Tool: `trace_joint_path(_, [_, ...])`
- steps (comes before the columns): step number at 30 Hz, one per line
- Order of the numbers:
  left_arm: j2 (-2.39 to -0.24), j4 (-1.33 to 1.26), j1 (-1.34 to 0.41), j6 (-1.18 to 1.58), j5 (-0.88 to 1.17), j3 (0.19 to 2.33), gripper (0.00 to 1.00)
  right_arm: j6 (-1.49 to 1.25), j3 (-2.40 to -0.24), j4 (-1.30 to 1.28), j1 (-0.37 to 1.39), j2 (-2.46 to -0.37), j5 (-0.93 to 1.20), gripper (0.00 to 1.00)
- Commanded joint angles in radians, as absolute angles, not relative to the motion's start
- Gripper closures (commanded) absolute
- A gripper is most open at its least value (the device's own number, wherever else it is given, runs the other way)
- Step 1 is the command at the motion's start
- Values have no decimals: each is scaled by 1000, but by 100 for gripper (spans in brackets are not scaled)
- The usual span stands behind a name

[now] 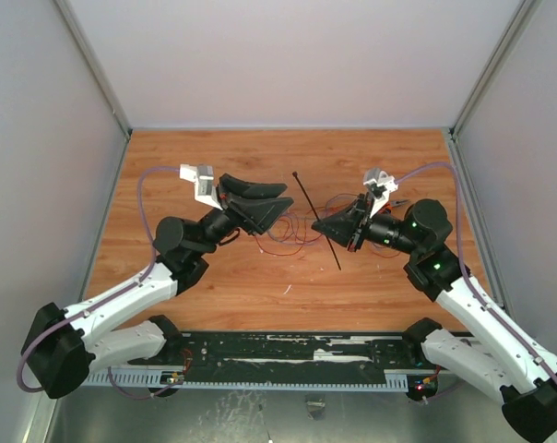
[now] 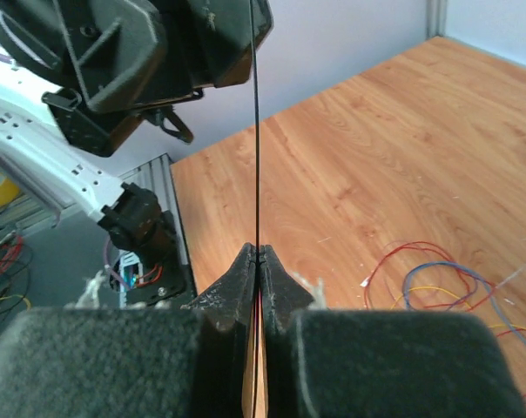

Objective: Zip-tie the wires
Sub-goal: Pick up the ribbon at the center of the board.

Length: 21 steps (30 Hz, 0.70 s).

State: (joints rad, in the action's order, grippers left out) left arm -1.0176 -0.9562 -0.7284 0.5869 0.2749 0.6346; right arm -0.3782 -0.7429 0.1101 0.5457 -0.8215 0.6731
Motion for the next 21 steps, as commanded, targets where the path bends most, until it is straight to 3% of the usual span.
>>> trace_joint_path(1, [-1047, -1018, -724, 604, 315, 639, 52, -449, -715, 192, 556, -814, 732, 100])
trace_joint_path(21, [-1097, -1063, -725, 634, 364, 654, 82, -470, -694, 269, 631, -872, 666, 100])
